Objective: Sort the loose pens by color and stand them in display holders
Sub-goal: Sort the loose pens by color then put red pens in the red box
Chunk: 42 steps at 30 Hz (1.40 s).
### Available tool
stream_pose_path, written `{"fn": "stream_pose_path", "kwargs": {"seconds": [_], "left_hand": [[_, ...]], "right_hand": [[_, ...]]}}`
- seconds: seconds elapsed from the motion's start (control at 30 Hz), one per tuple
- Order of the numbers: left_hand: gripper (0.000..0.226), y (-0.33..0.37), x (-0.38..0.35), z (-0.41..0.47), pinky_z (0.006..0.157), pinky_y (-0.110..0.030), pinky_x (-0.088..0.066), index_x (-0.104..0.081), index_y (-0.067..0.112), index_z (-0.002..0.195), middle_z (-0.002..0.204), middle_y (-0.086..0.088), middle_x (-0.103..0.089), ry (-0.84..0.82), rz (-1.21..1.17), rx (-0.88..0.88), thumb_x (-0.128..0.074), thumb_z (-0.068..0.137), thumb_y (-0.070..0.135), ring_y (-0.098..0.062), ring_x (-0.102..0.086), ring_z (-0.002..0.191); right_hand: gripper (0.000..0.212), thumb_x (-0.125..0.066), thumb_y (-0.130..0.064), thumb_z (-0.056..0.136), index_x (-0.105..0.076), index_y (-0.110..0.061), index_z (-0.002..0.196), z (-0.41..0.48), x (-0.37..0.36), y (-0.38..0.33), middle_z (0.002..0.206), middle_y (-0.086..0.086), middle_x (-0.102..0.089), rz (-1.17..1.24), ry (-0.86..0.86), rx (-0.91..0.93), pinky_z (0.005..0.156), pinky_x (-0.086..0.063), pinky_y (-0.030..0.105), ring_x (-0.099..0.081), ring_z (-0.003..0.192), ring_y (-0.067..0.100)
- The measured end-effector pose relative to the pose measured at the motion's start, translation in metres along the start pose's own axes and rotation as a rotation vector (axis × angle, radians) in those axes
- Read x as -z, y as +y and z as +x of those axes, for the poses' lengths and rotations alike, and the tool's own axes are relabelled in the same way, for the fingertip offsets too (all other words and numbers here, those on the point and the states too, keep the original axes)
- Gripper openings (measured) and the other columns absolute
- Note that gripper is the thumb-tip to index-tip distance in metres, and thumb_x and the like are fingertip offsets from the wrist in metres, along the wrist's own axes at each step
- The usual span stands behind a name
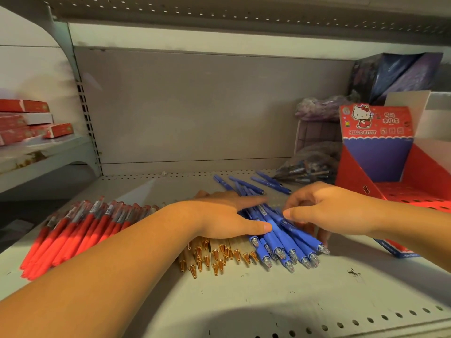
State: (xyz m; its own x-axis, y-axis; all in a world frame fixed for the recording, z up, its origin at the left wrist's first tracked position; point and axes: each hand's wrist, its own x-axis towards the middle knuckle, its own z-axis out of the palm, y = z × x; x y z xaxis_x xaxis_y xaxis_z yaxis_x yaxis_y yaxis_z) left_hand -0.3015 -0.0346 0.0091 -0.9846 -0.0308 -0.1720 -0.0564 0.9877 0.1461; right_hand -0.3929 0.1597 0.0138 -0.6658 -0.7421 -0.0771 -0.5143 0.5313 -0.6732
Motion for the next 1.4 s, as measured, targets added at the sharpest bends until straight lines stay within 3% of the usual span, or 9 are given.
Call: {"fn": "stream_pose_path", "kwargs": {"seconds": [0.5, 0.7, 0.8, 0.93, 1.0, 1.07, 1.17, 1.27, 1.4], "left_hand": [[0.068, 0.000, 0.000, -0.003, 0.114, -0.048, -0.026, -0.022, 0.048, 0.149, 0.159, 0.011, -0.030, 0.054, -0.021, -0.011, -0.033, 0.088, 0.077, -0.018, -0.035, 0.140], [0.070, -0.001, 0.002, -0.003, 0.116, -0.051, -0.023, -0.024, 0.042, 0.151, 0.159, 0.010, -0.029, 0.047, -0.029, 0.005, -0.031, 0.090, 0.075, -0.017, -0.033, 0.142], [0.072, 0.000, 0.002, -0.003, 0.116, -0.051, -0.024, -0.023, 0.040, 0.151, 0.159, 0.009, -0.029, 0.040, -0.030, 0.013, -0.031, 0.090, 0.076, -0.018, -0.033, 0.141], [0.072, -0.003, 0.001, -0.001, 0.114, -0.045, -0.027, -0.024, 0.042, 0.150, 0.159, 0.008, -0.030, 0.048, -0.037, 0.021, -0.032, 0.088, 0.077, -0.019, -0.035, 0.140], [0.070, -0.005, 0.000, -0.001, 0.111, -0.042, -0.027, -0.024, 0.044, 0.150, 0.158, 0.009, -0.030, 0.055, -0.053, 0.018, -0.033, 0.088, 0.077, -0.019, -0.035, 0.139], [0.071, -0.006, 0.001, -0.001, 0.110, -0.041, -0.027, -0.024, 0.043, 0.150, 0.159, 0.009, -0.029, 0.054, -0.059, 0.019, -0.033, 0.088, 0.077, -0.019, -0.034, 0.140], [0.072, -0.008, 0.002, -0.001, 0.111, -0.040, -0.026, -0.023, 0.042, 0.151, 0.159, 0.008, -0.028, 0.044, -0.055, 0.014, -0.034, 0.088, 0.076, -0.019, -0.033, 0.141], [0.074, -0.009, 0.004, -0.001, 0.111, -0.040, -0.027, -0.023, 0.041, 0.152, 0.160, 0.008, -0.027, 0.025, -0.033, 0.015, -0.034, 0.088, 0.077, -0.018, -0.033, 0.140], [0.075, -0.011, 0.005, -0.002, 0.112, -0.039, -0.025, -0.023, 0.041, 0.152, 0.159, 0.009, -0.028, 0.001, -0.027, -0.008, -0.035, 0.087, 0.078, -0.016, -0.032, 0.142]], "right_hand": [[0.008, -0.068, -0.013, 0.089, -0.072, -0.018, 0.094, 0.023, 0.002, 0.007, 0.075, 0.004, -0.072, 0.063, -0.099, 0.033, 0.061, -0.057, 0.024, -0.069, 0.064, 0.015], [0.012, -0.063, -0.017, 0.090, -0.072, -0.021, 0.082, 0.076, 0.035, 0.000, 0.073, 0.004, -0.073, -0.224, 0.179, 0.048, 0.052, -0.053, 0.021, -0.067, 0.058, 0.008], [0.018, -0.061, -0.020, 0.091, -0.073, -0.007, 0.093, 0.122, 0.041, 0.008, 0.093, 0.014, -0.072, -0.487, 0.163, -0.021, 0.076, -0.056, 0.038, -0.069, 0.086, 0.024], [0.032, -0.056, -0.038, 0.095, -0.051, -0.020, 0.069, 0.166, 0.028, 0.018, 0.068, -0.005, -0.045, -0.633, 0.094, -0.065, 0.056, -0.032, 0.024, -0.047, 0.069, 0.018], [0.028, -0.054, -0.056, 0.093, -0.054, -0.028, 0.087, 0.179, 0.021, 0.020, 0.083, -0.014, -0.043, -0.619, 0.043, -0.087, 0.066, -0.031, 0.019, -0.048, 0.086, 0.018], [0.076, -0.053, -0.074, 0.082, -0.055, -0.012, 0.126, 0.189, 0.018, 0.021, 0.110, -0.004, -0.051, -0.601, 0.004, -0.085, 0.080, -0.034, 0.025, -0.050, 0.100, 0.022], [0.113, -0.054, -0.090, 0.056, -0.051, -0.007, 0.132, 0.197, 0.016, 0.017, 0.131, 0.011, -0.056, -0.602, -0.005, -0.117, 0.087, -0.044, 0.032, -0.056, 0.104, 0.022], [0.089, -0.066, -0.081, 0.062, -0.058, -0.011, 0.118, 0.201, 0.016, 0.012, 0.116, 0.008, -0.059, -0.528, -0.041, -0.199, 0.085, -0.050, 0.034, -0.059, 0.097, 0.021], [0.096, -0.068, -0.066, 0.074, -0.035, -0.018, 0.150, 0.207, 0.003, 0.001, 0.148, 0.009, -0.043, -0.416, -0.138, -0.296, 0.100, -0.045, 0.037, -0.051, 0.126, 0.029]]}}
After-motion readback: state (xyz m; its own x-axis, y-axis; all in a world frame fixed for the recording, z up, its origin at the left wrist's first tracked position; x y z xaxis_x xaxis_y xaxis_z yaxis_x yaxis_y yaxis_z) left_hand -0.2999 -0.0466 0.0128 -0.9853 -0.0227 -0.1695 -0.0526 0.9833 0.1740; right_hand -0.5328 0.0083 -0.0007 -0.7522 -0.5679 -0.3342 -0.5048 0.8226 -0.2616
